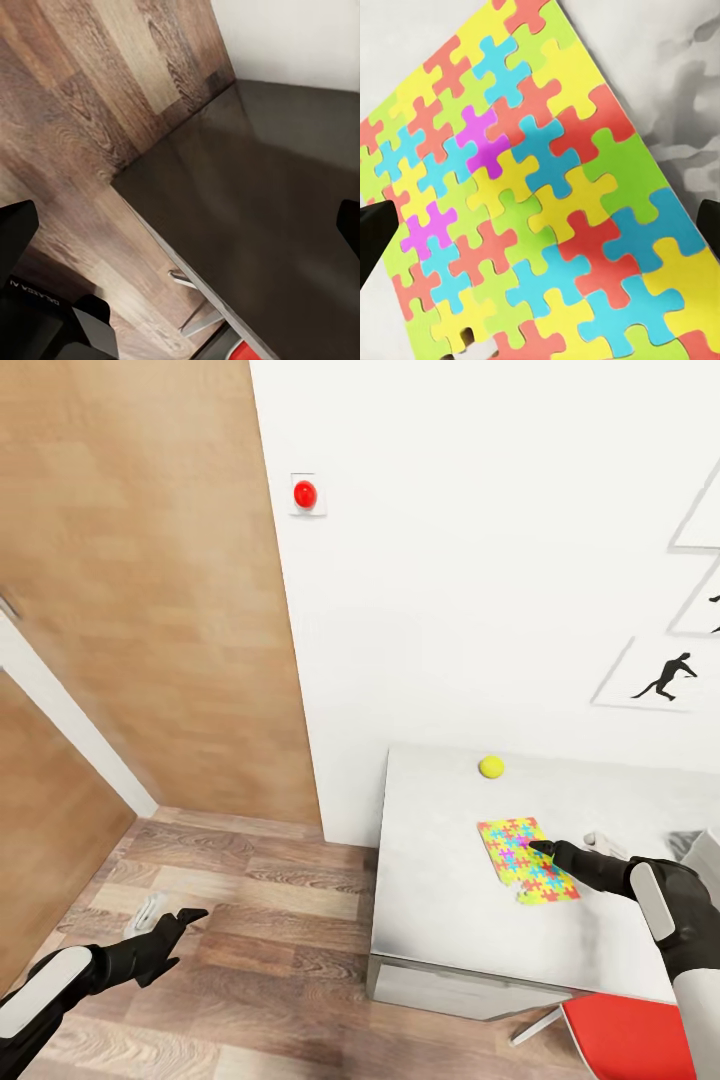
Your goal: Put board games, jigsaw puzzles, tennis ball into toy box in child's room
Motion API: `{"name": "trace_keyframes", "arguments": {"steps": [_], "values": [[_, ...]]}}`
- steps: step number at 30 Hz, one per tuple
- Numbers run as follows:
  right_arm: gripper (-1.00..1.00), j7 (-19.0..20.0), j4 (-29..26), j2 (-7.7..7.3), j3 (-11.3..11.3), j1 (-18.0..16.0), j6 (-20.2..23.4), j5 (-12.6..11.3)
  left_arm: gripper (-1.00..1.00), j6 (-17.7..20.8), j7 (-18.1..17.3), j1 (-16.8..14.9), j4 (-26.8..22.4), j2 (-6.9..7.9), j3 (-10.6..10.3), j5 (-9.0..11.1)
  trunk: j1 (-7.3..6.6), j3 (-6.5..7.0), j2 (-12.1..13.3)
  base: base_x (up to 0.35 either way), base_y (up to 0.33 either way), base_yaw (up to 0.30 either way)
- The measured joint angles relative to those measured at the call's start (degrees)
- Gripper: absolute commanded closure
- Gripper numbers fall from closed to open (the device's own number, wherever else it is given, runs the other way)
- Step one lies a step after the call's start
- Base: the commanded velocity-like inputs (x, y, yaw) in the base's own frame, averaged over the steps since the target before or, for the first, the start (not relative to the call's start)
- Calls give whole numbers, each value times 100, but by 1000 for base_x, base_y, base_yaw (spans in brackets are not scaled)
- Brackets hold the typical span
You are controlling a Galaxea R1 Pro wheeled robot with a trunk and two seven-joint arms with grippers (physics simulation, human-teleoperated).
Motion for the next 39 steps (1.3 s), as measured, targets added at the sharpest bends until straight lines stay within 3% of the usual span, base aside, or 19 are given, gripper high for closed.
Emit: {"name": "trace_keyframes", "arguments": {"steps": [39], "values": [[-100, -1, -8, 0, 0, -1, 0, -1, -100, 0, -3, 1, -1, 2, 4, 0, 0, 122, 0, 0, 0, 205]]}}
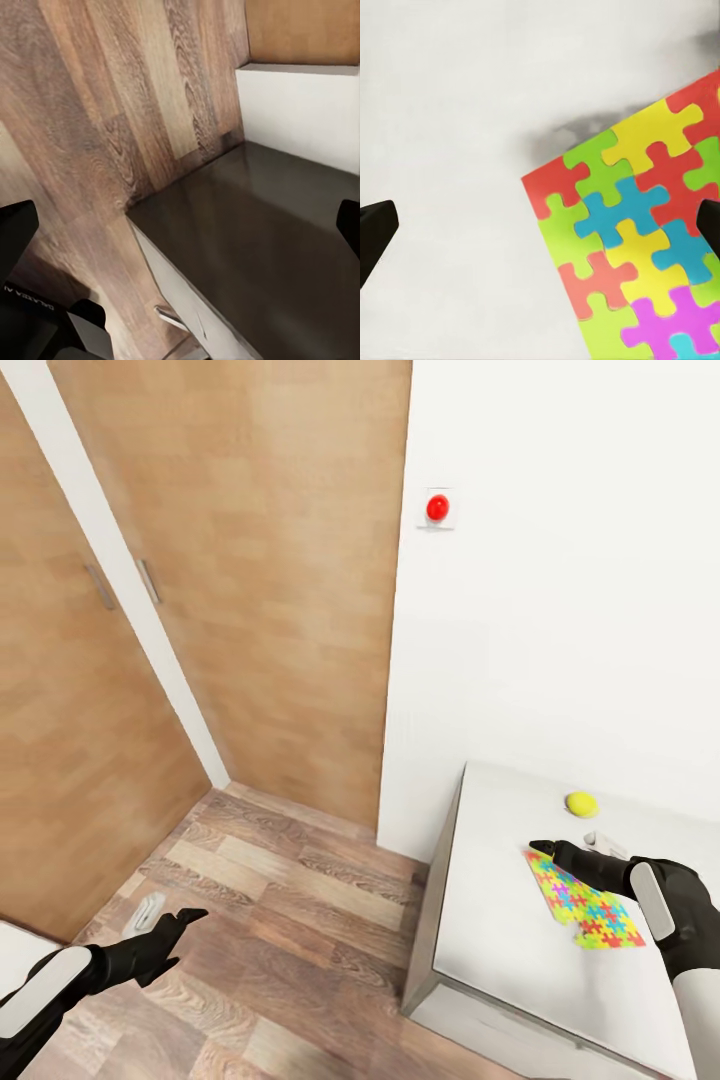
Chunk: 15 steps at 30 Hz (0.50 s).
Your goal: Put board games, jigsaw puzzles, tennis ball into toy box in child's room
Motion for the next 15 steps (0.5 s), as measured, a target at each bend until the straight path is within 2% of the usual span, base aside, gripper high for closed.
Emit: {"name": "trace_keyframes", "arguments": {"steps": [15], "values": [[-100, 1, -2, 0, 0, -2, 0, -1, -100, 0, 3, -1, 1, -3, -4, 0, 0, 5, 0, 0, 0, 32]]}}
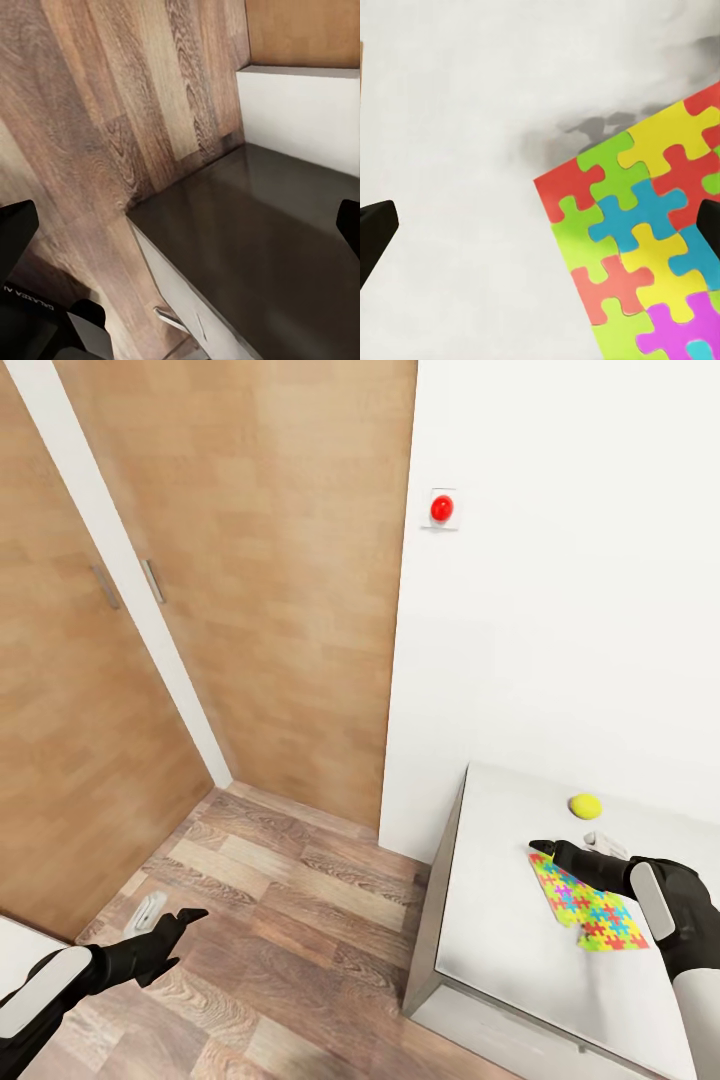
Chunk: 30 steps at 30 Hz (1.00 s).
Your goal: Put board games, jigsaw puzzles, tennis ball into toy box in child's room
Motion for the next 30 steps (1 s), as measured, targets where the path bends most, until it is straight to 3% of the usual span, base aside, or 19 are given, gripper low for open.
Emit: {"name": "trace_keyframes", "arguments": {"steps": [9, 13, 16, 17, 18, 23, 30], "values": [[-100, 48, -134, -12, -57, 2, 2, -6, -100, 0, -1, 0, 0, 1, 5, -4, 0, 0, 0, 0, 0, 3], [-100, 109, -533, -38, -337, 9, 17, 1, -100, 0, -1, 0, 0, 2, 7, -3, 0, 0, 0, 0, 0, 0], [-100, 142, -947, -50, -796, 60, 33, 15, -100, 0, 1, 1, -1, 3, 4, -2, 0, 0, -1, 0, 0, 0], [-100, 142, -951, -49, -801, 61, 34, 12, -100, 0, 1, 0, 0, 3, 3, -2, 0, 0, 0, 0, 0, -47], [-100, 154, -1112, -54, -1077, 117, 38, 24, -100, 0, 0, 1, -1, 2, 3, -4, -1, 0, -1, 0, 0, -47], [-100, 168, -1292, -59, -1406, 203, 46, 24, -100, 0, 0, -1, 1, 0, 0, -6, 0, 0, 0, 0, 0, -149], [-100, 174, -1382, -54, -1570, 262, 50, 29, -100, 0, -3, -1, -2, -1, -1, -3, 0, 0, 0, 0, 0, -241]]}}
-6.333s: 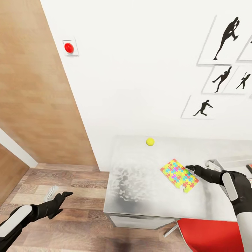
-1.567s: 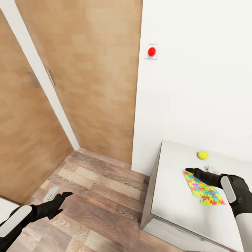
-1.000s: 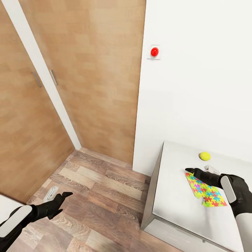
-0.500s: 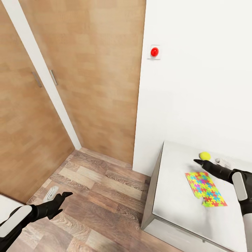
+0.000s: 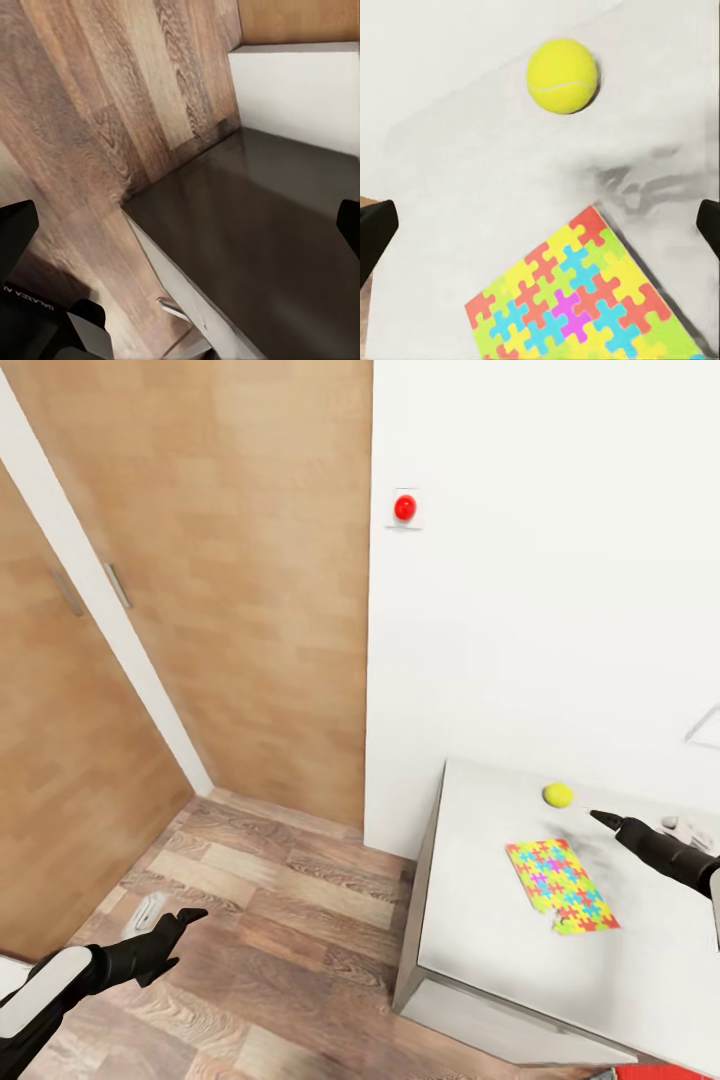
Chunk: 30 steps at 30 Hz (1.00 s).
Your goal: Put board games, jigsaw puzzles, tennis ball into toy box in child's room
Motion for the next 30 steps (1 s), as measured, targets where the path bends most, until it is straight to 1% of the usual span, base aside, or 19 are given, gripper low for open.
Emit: {"name": "trace_keyframes", "arguments": {"steps": [14, 16, 21, 24, 25, 28, 29, 30], "values": [[-100, 2, 16, 5, -53, 19, 1, 5, -100, 0, -1, 0, -2, -1, 0, 3, 0, 0, 0, 0, 0, -271], [-100, 2, 54, 6, -54, 20, 1, 6, -100, 0, -1, 0, -3, 0, 0, 3, 0, 0, 0, 0, 0, -236], [-100, -1, 392, 7, -46, 21, -7, 11, -100, 0, -2, 0, -3, -1, -2, 4, 0, 0, 0, 0, 0, -131], [-100, -2, 684, 4, 16, 20, -15, 8, -100, 0, 0, 1, -5, -3, -5, 4, 0, 0, 0, 0, 0, -62], [-100, -2, 687, 4, 17, 20, -14, 5, -100, 0, 0, 1, -5, -3, -5, 4, 0, 0, 0, 0, 0, -46], [-100, 0, 845, 3, 209, 20, -15, 3, -100, 0, 3, 1, -6, -3, -6, 4, 0, 0, 0, 0, 0, -32], [-100, 0, 847, 3, 212, 20, -15, 4, -100, 0, 3, 1, -6, -3, -6, 4, 0, 0, 0, 0, 0, -23], [-100, 1, 879, 3, 310, 20, -13, 0, -100, 0, 2, 1, -6, -4, -7, 4, 0, 0, 0, 0, 0, -19]]}}
